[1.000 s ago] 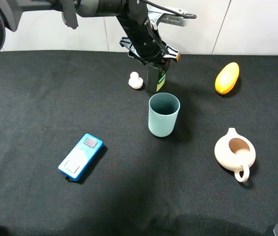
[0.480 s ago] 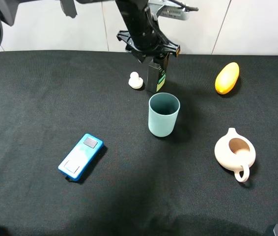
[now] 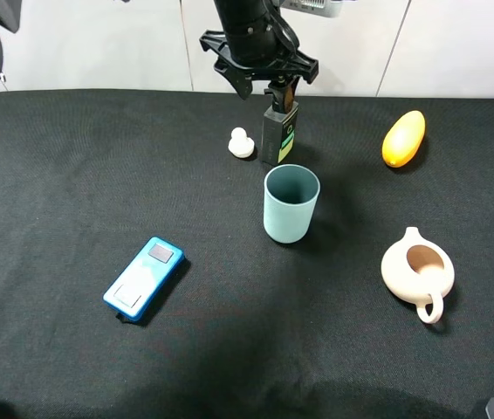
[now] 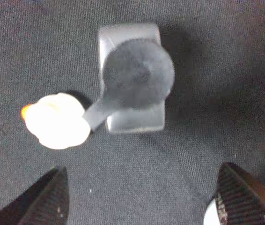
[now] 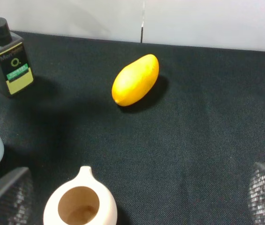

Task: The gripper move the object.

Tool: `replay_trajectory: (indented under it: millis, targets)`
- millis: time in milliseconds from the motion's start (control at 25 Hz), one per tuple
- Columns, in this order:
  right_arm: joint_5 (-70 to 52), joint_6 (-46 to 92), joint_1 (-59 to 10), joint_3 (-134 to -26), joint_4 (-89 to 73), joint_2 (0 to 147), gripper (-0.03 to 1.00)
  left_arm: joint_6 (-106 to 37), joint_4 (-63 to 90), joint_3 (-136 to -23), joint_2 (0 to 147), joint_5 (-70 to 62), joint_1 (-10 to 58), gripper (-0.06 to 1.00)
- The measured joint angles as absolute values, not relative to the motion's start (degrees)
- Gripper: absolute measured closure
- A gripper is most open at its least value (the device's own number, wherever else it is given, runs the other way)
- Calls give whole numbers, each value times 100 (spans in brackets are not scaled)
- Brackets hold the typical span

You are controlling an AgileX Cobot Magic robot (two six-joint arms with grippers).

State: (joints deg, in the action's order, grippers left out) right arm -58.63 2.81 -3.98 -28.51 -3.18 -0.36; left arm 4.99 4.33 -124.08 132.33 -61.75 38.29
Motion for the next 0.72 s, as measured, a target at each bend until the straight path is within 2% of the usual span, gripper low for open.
replay_trajectory:
  millis: [560, 640, 720]
  targets:
    - [-5863, 281, -398, -2851, -318, -36, 27, 336, 235, -12411, 12778, -6661, 3829, 23]
    - [-5863, 281, -398, -2851, -318, -36, 27, 336, 152, -12411, 12722, -6716, 3829, 19]
    - [-5863, 281, -398, -2851, -318, -36, 27, 336, 97, -12411, 12689, -6742, 3829, 7]
